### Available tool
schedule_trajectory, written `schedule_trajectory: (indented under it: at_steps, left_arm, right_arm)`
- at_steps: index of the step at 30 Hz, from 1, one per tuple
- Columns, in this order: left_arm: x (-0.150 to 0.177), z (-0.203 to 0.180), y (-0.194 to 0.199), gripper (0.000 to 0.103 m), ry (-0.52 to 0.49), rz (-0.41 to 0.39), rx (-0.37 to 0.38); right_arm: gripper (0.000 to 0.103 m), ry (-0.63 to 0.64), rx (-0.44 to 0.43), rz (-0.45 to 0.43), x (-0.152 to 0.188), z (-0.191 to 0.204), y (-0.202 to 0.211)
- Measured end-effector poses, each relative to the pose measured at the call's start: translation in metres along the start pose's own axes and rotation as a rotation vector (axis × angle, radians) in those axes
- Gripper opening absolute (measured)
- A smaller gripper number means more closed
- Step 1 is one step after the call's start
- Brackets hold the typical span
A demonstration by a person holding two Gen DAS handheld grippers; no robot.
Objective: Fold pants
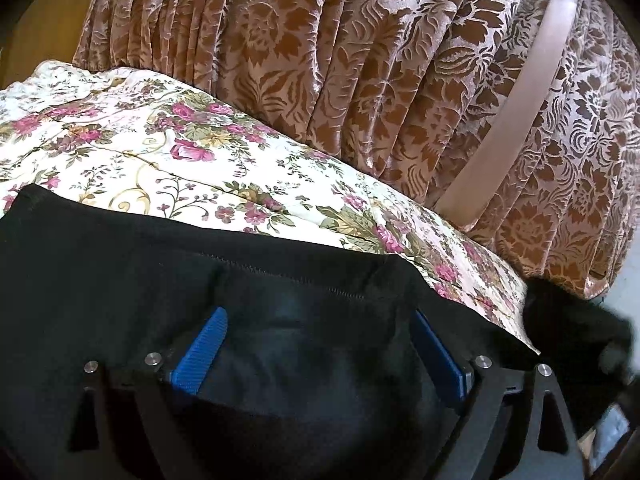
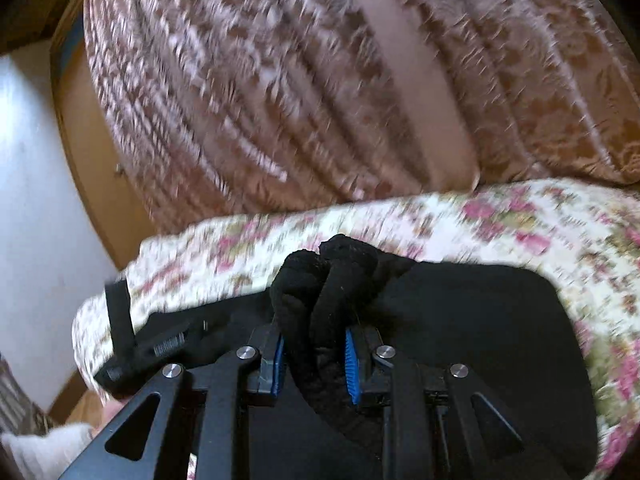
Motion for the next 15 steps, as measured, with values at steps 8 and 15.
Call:
schedule_trajectory:
  at_steps: [8,15]
  left_arm:
    - [0.000,-0.001,0.001,0.093,0.002,-0.005,0.004]
    - [0.000,-0.001,0.002,0.093,0.001,-0.004,0.002]
  right_arm:
    - [0.047,0.012,-0.004,0.250,0.067,-0.006,-0.047]
    - [0.051,0.031,-0.090,0.256,0.071,-0.014,-0.017]
Point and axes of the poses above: each gripper's, at about its wrist camera, not at the fingertips, and y roughly against the way its jaws point, z to its left, x to its underside, the point moved 5 cm from there along -y, roughly the way its jaws point, and after that the axes turned 13 degrees about -y, right-handed, at the moved point
